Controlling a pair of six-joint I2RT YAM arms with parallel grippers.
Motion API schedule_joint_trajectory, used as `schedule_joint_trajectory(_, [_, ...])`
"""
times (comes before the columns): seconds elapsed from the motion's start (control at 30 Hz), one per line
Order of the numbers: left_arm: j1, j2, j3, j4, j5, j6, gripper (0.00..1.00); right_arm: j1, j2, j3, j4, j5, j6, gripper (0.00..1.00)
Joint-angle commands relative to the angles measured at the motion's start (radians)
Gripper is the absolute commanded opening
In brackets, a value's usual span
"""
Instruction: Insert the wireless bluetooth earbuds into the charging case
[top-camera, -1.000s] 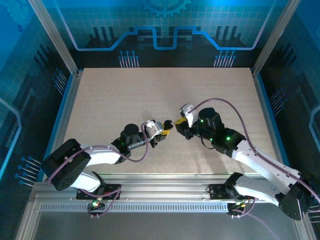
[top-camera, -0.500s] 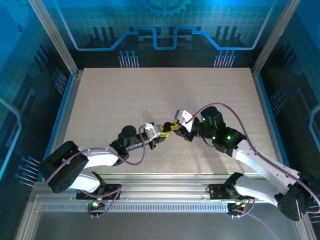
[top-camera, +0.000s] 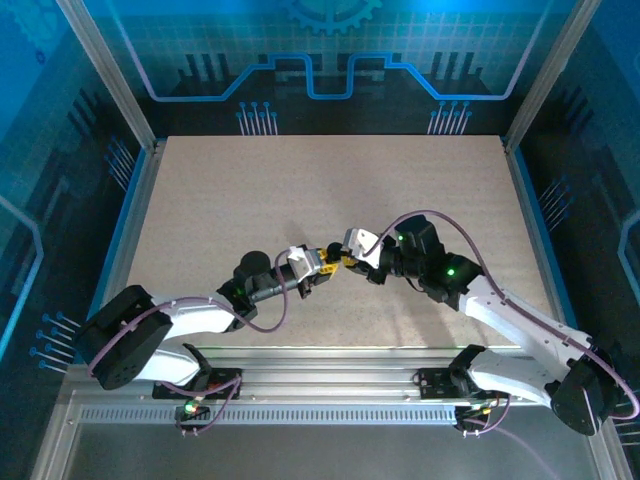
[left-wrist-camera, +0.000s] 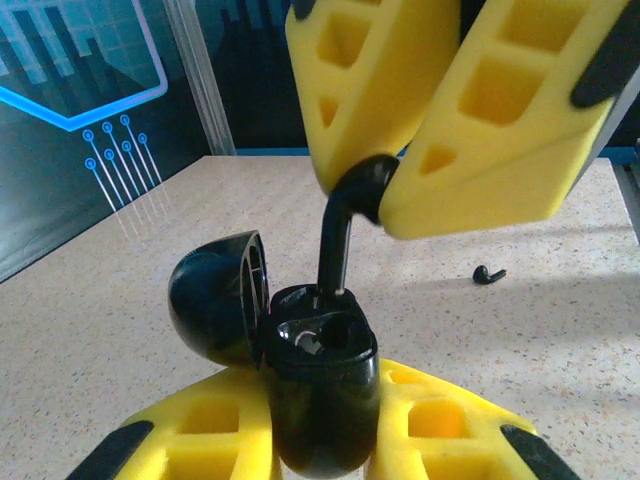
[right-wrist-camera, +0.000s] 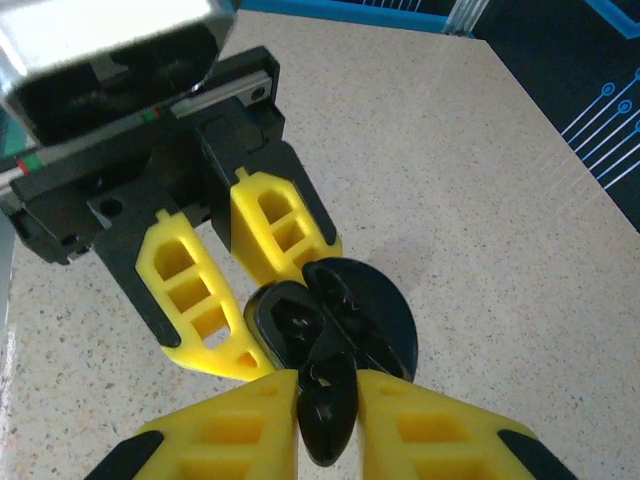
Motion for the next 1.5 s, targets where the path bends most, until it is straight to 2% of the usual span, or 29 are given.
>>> schedule_joint_trajectory(0.0, [0.006, -0.027, 0.011, 0.027, 0.032, 0.021, 0.18, 0.008, 0.004, 0.010, -0.018, 0.005, -0.044, 0.20])
schedule_joint_trajectory(0.63, [0.001, -0.033, 0.020, 0.020, 0.048, 0.021, 0.18, 0.028, 0.039, 0.026, -0.045, 0.016, -0.082, 0.20])
schedule_joint_trajectory(0.87, [0.000, -0.038, 0.021, 0.013, 0.045, 0.029, 0.18, 0.030, 0.055, 0.045, -0.062, 0.015, -0.073, 0.24])
schedule_joint_trajectory(1.0, [-0.002, -0.039, 0.018, 0.016, 0.037, 0.029, 0.18, 0.028, 0.050, 0.051, -0.070, 0.019, -0.073, 0.16])
schedule_joint_trajectory(1.47, [-0.006, -0.041, -0.012, 0.003, 0.014, 0.100, 0.18, 0.018, -0.056, 0.042, -0.083, 0.021, -0.079, 0.16])
